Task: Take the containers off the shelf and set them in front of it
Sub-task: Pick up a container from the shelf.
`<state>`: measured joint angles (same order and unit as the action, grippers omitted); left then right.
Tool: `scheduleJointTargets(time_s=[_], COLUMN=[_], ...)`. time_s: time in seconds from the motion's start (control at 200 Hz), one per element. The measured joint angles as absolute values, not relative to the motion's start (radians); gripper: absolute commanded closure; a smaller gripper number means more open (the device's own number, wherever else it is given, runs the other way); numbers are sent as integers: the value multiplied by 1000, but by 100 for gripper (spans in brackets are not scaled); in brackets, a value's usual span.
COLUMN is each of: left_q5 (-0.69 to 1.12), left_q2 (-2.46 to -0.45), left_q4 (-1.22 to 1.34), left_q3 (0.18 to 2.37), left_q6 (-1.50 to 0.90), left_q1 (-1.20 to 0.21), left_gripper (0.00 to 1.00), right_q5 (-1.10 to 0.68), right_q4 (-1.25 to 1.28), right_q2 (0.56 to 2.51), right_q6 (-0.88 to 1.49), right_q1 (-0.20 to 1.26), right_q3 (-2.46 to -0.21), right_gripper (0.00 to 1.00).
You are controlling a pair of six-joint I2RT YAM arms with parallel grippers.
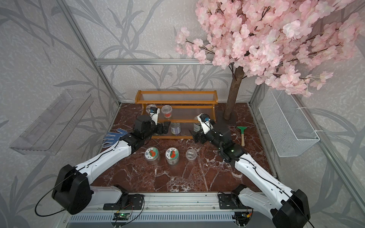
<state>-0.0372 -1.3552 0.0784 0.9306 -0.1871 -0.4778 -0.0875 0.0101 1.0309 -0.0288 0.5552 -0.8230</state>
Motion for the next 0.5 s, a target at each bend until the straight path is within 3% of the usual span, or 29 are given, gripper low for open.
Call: scheduleJointTargets(time_s=[0.505], left_q5=[-173], left_q2=[-1577], left_q4=[240], left_q3=[1080], left_q6=[-236], left_q1=[-488], left_gripper=[1], right_q5=[-86], right_q4=[-36], right_q2=[986], right_q6=[-31], right_q1=[491], right_q3=[-823], right_gripper=[1])
